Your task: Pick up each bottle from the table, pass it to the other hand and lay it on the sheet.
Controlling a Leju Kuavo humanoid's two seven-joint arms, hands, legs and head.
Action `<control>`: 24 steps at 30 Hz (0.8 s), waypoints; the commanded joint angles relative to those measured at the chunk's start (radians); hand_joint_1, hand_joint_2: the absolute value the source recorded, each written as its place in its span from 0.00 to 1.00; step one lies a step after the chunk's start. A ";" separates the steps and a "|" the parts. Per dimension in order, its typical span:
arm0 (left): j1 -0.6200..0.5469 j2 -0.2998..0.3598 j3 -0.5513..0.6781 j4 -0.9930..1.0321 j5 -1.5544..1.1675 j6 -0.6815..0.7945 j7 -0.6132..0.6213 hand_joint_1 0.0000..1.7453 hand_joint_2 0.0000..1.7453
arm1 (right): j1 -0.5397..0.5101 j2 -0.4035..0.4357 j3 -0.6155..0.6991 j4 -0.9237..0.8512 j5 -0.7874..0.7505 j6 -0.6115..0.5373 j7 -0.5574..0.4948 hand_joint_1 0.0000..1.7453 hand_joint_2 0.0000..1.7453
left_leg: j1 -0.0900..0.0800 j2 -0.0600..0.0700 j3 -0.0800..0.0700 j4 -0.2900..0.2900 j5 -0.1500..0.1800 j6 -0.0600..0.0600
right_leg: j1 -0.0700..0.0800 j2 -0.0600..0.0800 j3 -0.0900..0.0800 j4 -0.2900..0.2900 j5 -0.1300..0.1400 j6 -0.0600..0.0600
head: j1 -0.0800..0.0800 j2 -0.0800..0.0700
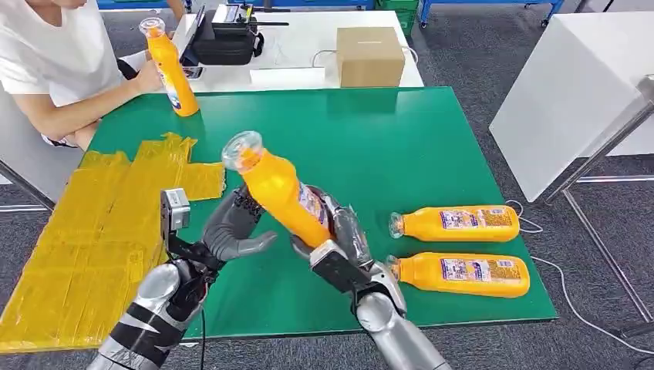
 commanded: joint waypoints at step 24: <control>-0.048 -0.024 0.023 0.111 0.078 0.020 -0.016 0.62 1.00 | -0.081 0.006 0.228 0.203 0.093 -0.038 0.017 1.00 1.00 | 0.002 -0.001 0.002 0.000 -0.001 -0.002 | 0.002 -0.002 0.003 -0.002 -0.001 -0.001 | 0.000 0.000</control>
